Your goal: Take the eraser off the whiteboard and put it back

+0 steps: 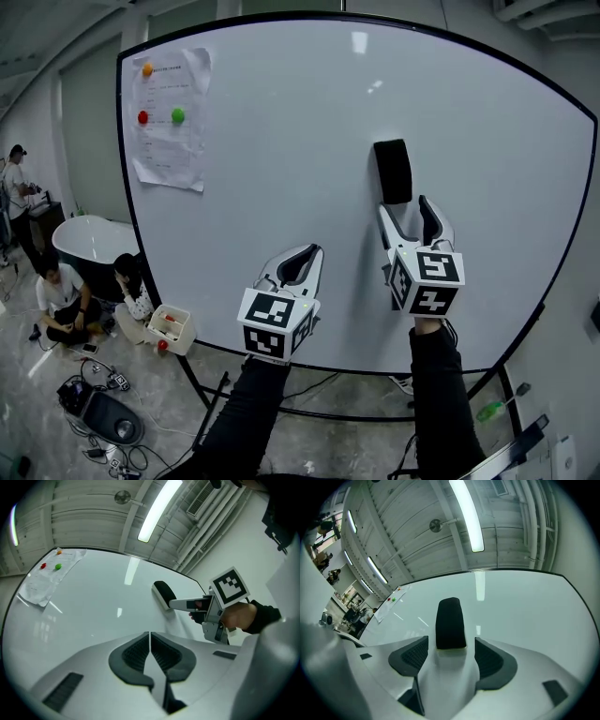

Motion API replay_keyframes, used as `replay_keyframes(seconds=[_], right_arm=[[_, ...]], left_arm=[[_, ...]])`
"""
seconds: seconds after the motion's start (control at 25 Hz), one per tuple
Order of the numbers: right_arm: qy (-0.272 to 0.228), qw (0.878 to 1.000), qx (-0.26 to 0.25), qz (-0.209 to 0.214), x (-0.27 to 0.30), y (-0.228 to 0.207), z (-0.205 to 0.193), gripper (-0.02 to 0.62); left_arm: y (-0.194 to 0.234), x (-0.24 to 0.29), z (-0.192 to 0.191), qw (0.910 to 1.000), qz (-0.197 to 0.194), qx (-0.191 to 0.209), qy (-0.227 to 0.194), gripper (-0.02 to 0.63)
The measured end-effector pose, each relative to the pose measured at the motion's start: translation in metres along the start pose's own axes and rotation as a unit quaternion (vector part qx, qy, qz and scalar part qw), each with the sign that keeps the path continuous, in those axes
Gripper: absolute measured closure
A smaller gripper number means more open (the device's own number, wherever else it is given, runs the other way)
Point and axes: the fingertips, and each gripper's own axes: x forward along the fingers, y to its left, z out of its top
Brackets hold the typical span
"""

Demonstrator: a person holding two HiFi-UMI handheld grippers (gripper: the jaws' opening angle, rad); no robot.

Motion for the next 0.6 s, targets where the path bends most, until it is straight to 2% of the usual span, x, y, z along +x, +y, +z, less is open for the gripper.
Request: replay_keyframes(seconds=[0.04,0.28,0.52,0.6], right_arm=[[-0.001,1.0,-0.002,0.0,0.003,0.001,0.001,0.304],[-0.001,1.0,-0.018,-0.016,0.015,-0.001,0.005,0.304],[-0.001,0.997,-0.068,-0.023,0.027,0.005,0.01,0.304],[0.002,0.998,-0.059,-0.016,0.031,0.007,0.008,0.304]], left_arm=[[0.0,0.001,0.0,1.0,0.0,0.0,0.0,0.595],[0.001,0.005,-0.007,0.9999,-0.005,-0.002,0.009,0.6],[0.003,0.005,-0.009,0.9999,-0.001,0.0,0.015,0.6],[0.005,0.004,-0.009,0.9999,0.004,-0.001,0.014,0.6]])
